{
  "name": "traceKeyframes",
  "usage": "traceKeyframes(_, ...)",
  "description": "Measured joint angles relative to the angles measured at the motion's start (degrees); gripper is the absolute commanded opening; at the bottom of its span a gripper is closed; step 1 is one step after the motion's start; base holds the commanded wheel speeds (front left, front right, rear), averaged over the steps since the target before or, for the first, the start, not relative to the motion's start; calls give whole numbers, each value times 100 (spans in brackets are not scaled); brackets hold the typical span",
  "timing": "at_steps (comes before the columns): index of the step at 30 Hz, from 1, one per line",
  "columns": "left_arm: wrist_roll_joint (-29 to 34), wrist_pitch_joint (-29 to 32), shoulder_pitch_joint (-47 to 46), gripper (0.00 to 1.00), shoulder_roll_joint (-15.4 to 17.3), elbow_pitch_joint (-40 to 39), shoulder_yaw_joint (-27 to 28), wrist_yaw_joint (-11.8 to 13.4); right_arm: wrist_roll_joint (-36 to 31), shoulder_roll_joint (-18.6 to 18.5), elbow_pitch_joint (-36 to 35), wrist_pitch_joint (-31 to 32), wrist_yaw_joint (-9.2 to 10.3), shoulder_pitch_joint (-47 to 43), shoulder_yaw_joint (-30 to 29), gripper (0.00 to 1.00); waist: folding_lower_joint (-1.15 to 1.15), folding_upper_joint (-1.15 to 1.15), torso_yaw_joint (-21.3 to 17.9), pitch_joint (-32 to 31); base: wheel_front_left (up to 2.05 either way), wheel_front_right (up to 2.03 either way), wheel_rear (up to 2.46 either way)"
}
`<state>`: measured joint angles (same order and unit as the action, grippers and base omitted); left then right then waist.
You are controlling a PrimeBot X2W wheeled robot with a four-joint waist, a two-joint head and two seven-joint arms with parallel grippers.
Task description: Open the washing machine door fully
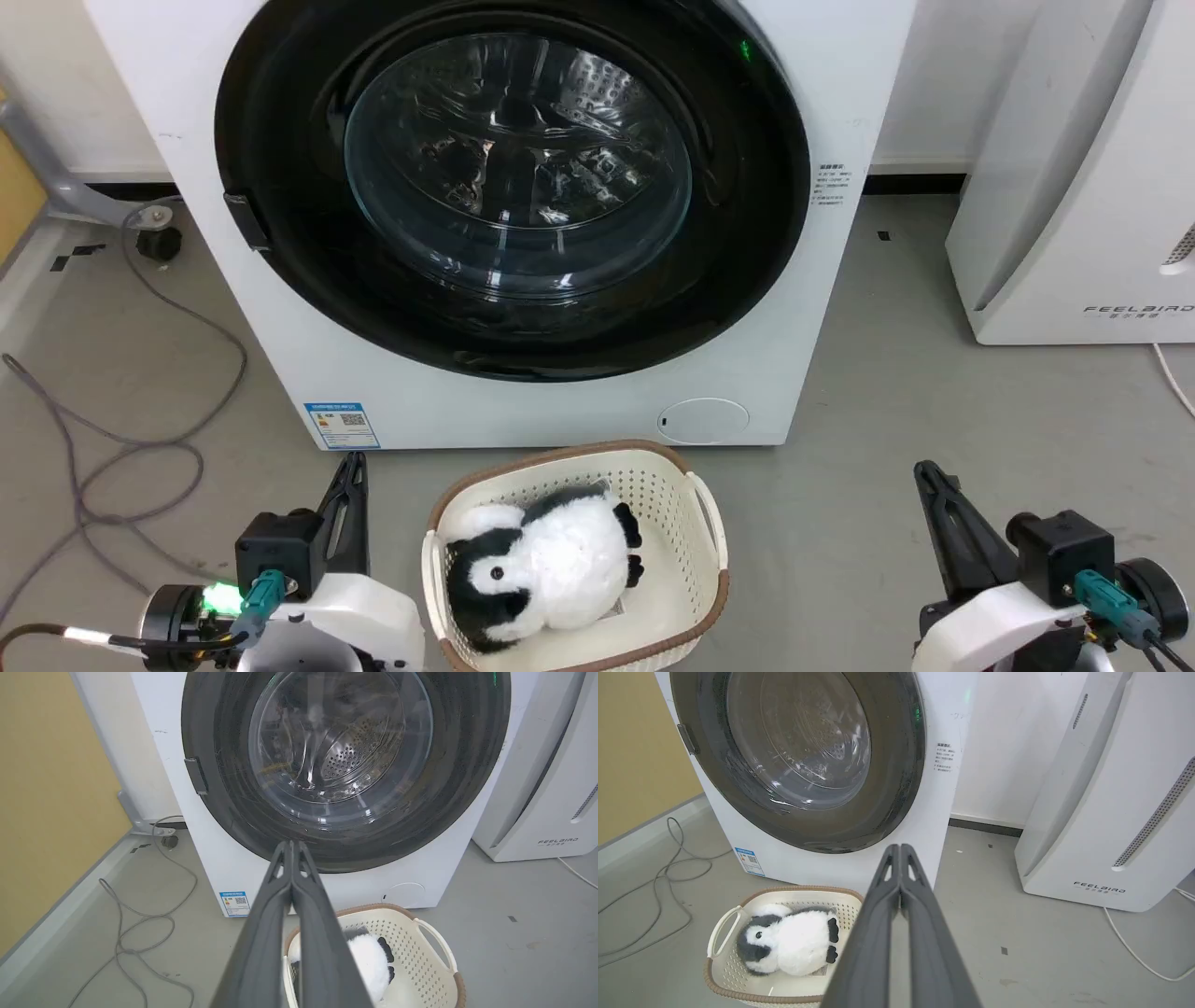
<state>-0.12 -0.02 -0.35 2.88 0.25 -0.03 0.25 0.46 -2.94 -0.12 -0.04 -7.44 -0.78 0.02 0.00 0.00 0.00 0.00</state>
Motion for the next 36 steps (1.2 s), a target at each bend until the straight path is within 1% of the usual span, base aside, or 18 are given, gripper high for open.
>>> traceKeyframes(30, 0, 0, 0, 0, -1, 0, 2, 0, -1, 0, 0, 0, 0, 1, 1, 0, 0, 0, 0, 0, 0, 0, 0)
traceKeyframes(31, 0, 0, 0, 100, -1, 0, -1, 0, -1, 0, 0, 0, 0, 1, 0, 100, 0, 0, 0, 0, 0, 0, 0)
traceKeyframes(36, 0, -1, 0, 100, -1, 10, -1, 7, 4, 0, -1, -1, 0, -4, 1, 100, 0, 0, 0, 1, 0, 0, 0)
